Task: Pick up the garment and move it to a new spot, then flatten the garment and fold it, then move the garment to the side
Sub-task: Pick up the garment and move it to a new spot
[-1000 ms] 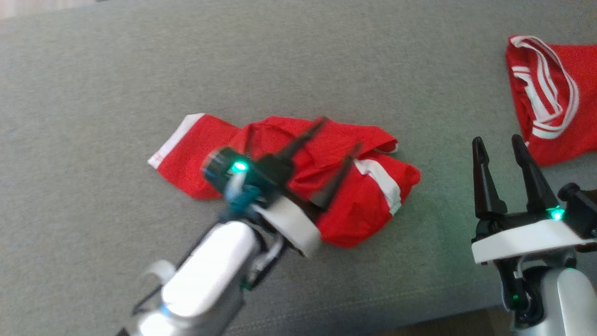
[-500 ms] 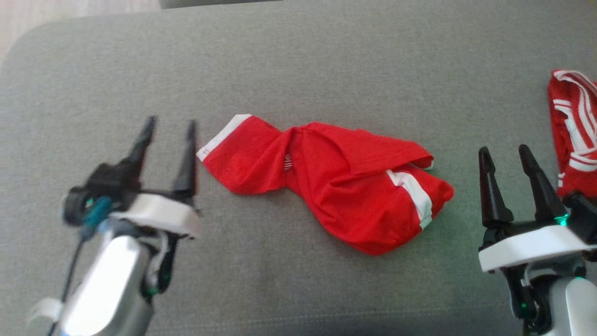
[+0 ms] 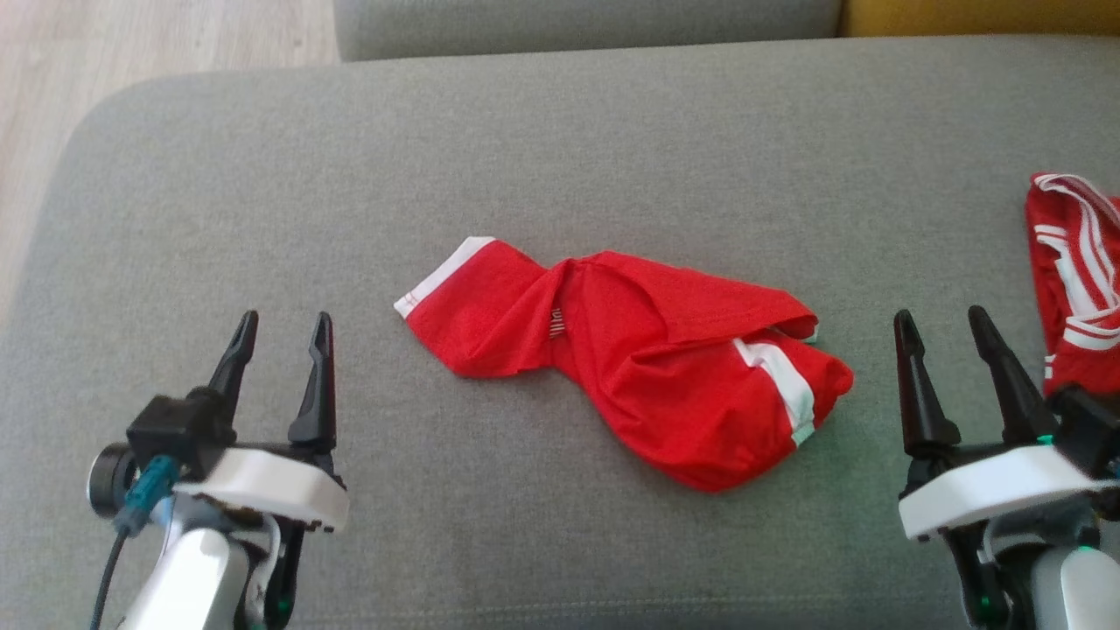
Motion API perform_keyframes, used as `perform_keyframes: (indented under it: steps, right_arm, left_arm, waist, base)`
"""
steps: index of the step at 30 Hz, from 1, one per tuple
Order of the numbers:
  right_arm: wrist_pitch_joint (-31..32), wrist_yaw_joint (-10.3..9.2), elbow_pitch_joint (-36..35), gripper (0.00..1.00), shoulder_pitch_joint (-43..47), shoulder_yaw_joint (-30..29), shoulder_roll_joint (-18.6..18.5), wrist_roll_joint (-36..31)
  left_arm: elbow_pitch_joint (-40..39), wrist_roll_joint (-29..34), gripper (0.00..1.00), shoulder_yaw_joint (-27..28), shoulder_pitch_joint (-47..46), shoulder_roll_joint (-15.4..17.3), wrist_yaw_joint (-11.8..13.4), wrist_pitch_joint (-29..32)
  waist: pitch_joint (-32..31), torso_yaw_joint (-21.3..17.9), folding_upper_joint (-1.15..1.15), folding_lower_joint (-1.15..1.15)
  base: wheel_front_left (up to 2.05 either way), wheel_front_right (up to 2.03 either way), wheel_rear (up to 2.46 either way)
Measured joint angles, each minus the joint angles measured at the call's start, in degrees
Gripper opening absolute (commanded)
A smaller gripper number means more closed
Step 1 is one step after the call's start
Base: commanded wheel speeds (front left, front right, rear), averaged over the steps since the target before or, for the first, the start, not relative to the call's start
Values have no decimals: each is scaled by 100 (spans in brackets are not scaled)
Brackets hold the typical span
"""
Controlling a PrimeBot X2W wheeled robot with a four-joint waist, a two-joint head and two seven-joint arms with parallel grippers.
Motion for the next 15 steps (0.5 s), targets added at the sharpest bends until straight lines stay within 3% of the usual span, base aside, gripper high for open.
perform_keyframes:
  steps: [15]
  right_arm:
    - [67, 0, -115, 100, 189, 44, 0, 0]
  left_arm:
    - [-123, 1, 100, -24, 329, 91, 53, 10]
  waist:
    - [-205, -32, 0, 0]
  base:
    - [0, 0, 0]
